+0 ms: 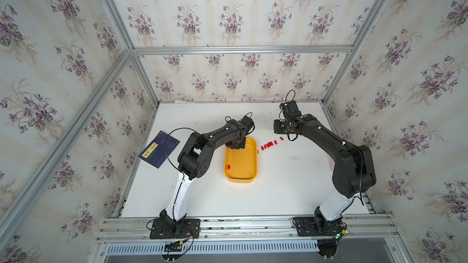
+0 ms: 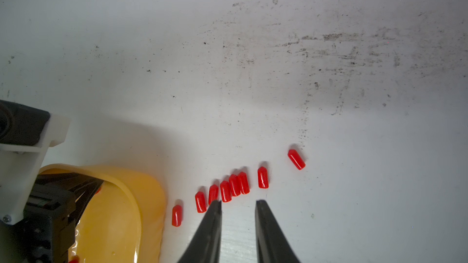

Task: Take the screw protection sleeves out of the storage box
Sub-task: Adjust the screw protection sleeve in the storage box.

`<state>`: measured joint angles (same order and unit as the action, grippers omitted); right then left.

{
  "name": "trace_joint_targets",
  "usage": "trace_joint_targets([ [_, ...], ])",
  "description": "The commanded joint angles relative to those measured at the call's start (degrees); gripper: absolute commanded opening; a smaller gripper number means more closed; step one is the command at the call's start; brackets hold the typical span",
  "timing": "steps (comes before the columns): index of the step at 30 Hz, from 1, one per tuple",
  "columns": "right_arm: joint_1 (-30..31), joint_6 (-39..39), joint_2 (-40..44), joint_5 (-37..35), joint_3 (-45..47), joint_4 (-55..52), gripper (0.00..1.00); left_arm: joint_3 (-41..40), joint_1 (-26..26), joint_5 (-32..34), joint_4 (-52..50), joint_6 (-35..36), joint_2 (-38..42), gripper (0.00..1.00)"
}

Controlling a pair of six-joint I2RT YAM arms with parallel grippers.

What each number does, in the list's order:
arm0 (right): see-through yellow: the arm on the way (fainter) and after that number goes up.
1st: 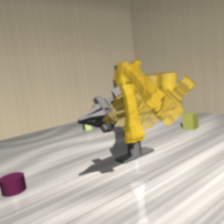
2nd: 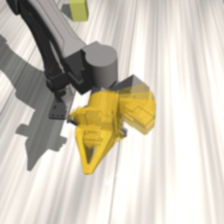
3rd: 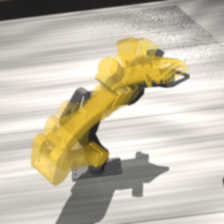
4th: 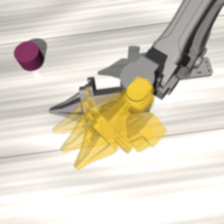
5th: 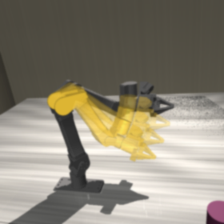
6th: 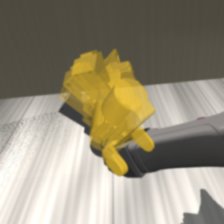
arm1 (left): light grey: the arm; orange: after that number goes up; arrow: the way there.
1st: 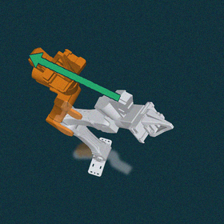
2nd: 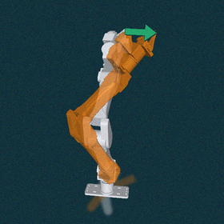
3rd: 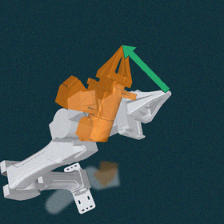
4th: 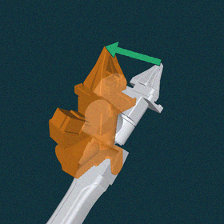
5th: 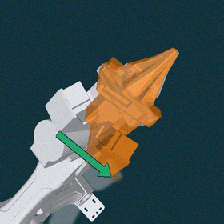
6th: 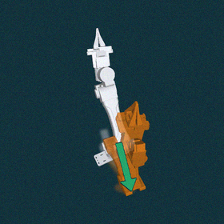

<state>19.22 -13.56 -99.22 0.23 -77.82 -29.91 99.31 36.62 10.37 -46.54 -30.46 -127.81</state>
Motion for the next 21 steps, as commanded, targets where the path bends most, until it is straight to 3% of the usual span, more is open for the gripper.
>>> trace_joint_targets([
  [1, 0.08, -0.25, 0.82, -0.49, 0.12, 0.2, 0.29, -1.7, 0.12, -1.73, 0.54, 3.33, 1.87, 0.15],
  [11, 0.09, -0.83, 2.2, -0.22, 0.4, -0.02, 0.29, -7.52, 1.09, -3.91, 3.72, 11.41, 8.83, 0.16],
  [21, 0.06, -0.99, 4.76, -0.4, 1.65, -0.08, 0.29, -9.0, 3.74, -3.96, 1.63, 27.92, 13.83, 0.17],
])
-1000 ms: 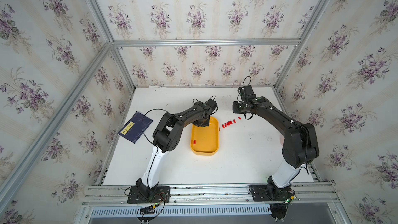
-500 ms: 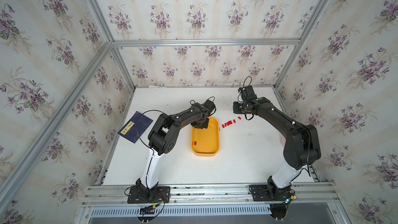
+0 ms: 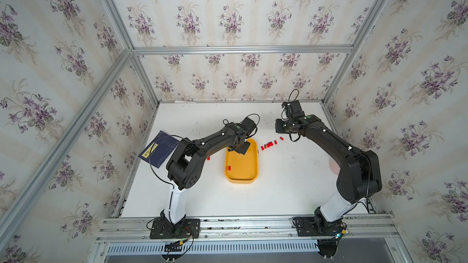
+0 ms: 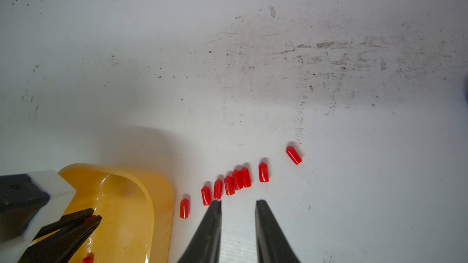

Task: Take the screw protection sleeves out of the storage box
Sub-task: Adjust the screw protection sleeve in the storage box.

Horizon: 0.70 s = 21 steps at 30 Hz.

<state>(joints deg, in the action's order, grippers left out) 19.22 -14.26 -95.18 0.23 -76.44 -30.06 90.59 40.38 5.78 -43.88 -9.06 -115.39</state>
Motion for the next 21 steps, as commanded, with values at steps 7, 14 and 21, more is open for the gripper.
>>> trace_joint_targets([
  [7, 0.11, -0.21, 1.81, -0.06, 0.93, 0.19, 0.29, -5.24, 0.59, -2.01, 1.2, 16.22, 5.63, 0.18],
  [14, 0.09, 0.62, 2.34, -0.07, 0.77, -0.42, 0.29, -8.53, 2.78, -3.01, 4.45, 22.94, 3.83, 0.22],
  [21, 0.05, 0.95, 2.45, -0.27, 0.67, -0.87, 0.29, -8.9, 3.14, -3.12, 6.48, 26.17, 2.49, 0.24],
])
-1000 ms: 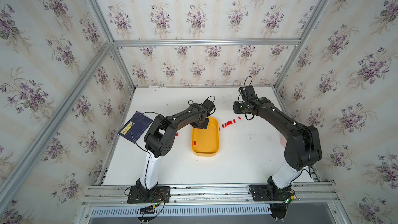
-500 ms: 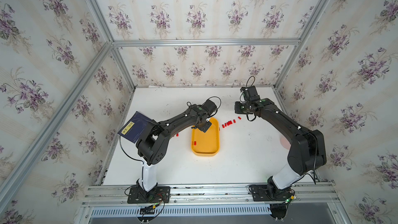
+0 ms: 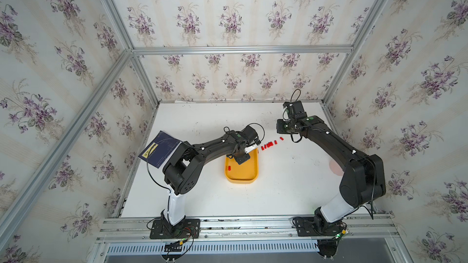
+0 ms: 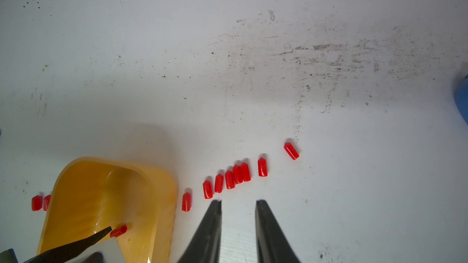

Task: Take the screw protection sleeves out of the storage box
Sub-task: Adjust the screw protection sleeve in the storage box, then pick up the screw protection sleeve from the storage box.

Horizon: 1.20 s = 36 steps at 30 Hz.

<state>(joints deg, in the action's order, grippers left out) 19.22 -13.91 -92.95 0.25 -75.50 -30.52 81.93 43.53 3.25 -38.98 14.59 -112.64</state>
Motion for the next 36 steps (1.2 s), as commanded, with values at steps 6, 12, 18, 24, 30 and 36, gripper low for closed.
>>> trace_joint_targets([
  [6, 0.08, 0.6, 0.47, -0.58, -0.04, -0.68, 0.29, -2.44, -0.11, -0.02, 3.66, 0.7, 3.03, 0.32],
  [12, 0.07, 2.02, 2.46, 3.11, 0.76, 1.94, 0.3, -1.77, -0.51, 0.22, 3.1, -3.99, 10.35, 0.43],
  [18, 0.11, 7.12, 4.25, 12.78, -0.59, 4.26, 0.32, -3.54, -7.68, -5.07, 2.15, -18.11, 19.66, 0.46],
  [24, 3.1, 19.56, -0.73, 23.01, -2.36, -0.8, 0.39, -9.15, -15.66, -11.4, 0.45, -26.94, 31.09, 0.47],
  [30, 13.42, 34.87, -4.42, 20.38, -5.22, -1.16, 0.39, -11.1, -19.86, -12.92, -3.07, -28.05, 40.62, 0.47],
  [36, 18.6, 46.85, -11.28, 19.2, -10.38, -5.18, 0.35, -14.05, -22.34, -14.2, -3.64, -28.19, 45.37, 0.48],
])
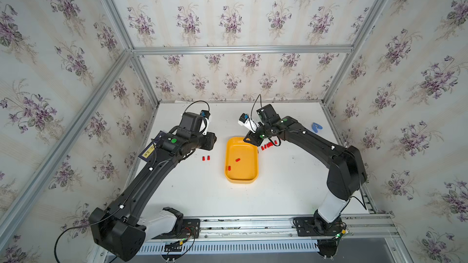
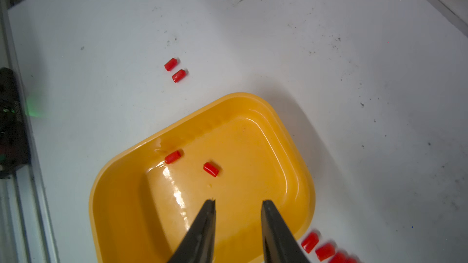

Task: Take the screw protection sleeves out of the storage box
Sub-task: Pick up the screw protection sleeve from the storage box.

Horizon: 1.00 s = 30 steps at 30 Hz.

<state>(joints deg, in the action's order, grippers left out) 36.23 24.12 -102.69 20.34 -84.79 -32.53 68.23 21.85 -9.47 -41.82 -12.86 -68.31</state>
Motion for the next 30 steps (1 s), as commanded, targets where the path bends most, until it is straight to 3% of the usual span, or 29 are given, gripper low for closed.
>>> trace_joint_targets([
  [1, 2.21, 10.23, -2.6, -1.5, -1.48, -3.58, 0.35, -0.49, -0.73, -1.51, -0.83, -0.43, 1.41, 0.48],
  [7, 5.66, 15.57, -7.85, -3.85, -4.17, -6.82, 0.36, -0.59, -2.28, -1.9, -1.18, 0.76, 2.33, 0.48],
  [16, 8.86, 19.47, -8.7, -5.81, -0.74, -5.78, 0.37, -1.31, -3.86, -3.28, -0.44, 1.18, 2.56, 0.48],
  [30, 9.56, 23.6, -12.77, -9.42, -0.92, -2.57, 0.38, -2.69, -5.92, -4.21, -0.23, 1.66, 3.2, 0.48],
])
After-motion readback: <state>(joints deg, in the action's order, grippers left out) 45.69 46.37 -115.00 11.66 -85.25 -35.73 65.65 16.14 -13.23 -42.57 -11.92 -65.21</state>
